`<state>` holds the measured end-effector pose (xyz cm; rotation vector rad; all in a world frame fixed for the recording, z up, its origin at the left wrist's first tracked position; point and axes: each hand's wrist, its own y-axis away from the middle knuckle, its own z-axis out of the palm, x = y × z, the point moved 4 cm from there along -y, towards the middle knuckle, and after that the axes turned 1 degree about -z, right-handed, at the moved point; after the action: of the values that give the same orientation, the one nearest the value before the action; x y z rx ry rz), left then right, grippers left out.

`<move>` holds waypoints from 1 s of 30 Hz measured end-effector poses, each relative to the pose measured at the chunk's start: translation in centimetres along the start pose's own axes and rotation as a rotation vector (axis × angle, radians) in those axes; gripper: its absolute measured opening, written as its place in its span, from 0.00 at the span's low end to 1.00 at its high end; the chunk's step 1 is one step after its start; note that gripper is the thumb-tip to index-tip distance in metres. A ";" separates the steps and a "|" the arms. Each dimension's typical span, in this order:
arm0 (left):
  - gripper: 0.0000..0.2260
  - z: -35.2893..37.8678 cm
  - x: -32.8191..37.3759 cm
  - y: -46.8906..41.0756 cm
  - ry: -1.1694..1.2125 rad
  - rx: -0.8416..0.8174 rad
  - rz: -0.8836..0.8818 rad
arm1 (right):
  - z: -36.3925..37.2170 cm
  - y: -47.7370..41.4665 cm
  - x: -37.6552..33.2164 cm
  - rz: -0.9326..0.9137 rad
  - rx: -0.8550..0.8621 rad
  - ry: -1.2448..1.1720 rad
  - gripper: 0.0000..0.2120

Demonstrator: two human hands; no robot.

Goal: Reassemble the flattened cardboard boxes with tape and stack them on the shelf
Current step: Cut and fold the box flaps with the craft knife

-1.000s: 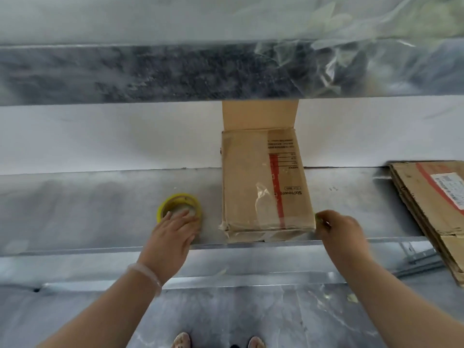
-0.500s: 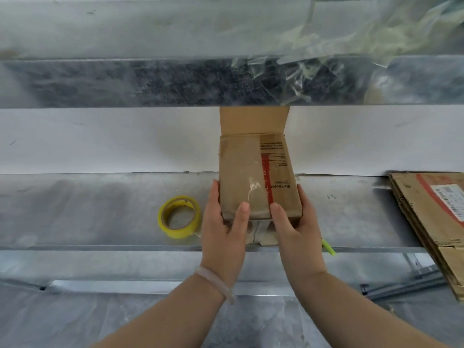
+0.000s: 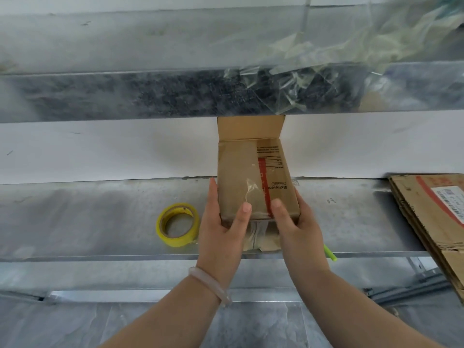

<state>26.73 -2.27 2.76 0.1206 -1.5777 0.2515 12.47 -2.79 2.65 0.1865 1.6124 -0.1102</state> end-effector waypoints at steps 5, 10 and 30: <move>0.23 -0.3 -0.7 -0.2 -0.051 0.037 0.039 | -0.2 0.0 0.6 -0.046 0.025 0.067 0.16; 0.20 -1.2 -0.7 -0.4 -0.009 -0.098 0.051 | -1.0 -0.5 0.8 -0.072 -0.061 0.052 0.19; 0.18 -2.3 -0.6 -3.2 -1.068 -0.440 0.996 | -1.9 -2.9 1.1 -1.062 -0.253 0.641 0.16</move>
<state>29.71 -4.90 2.40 -1.0637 -2.6131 0.6673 9.96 -5.24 1.48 -0.9357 2.1871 -0.7090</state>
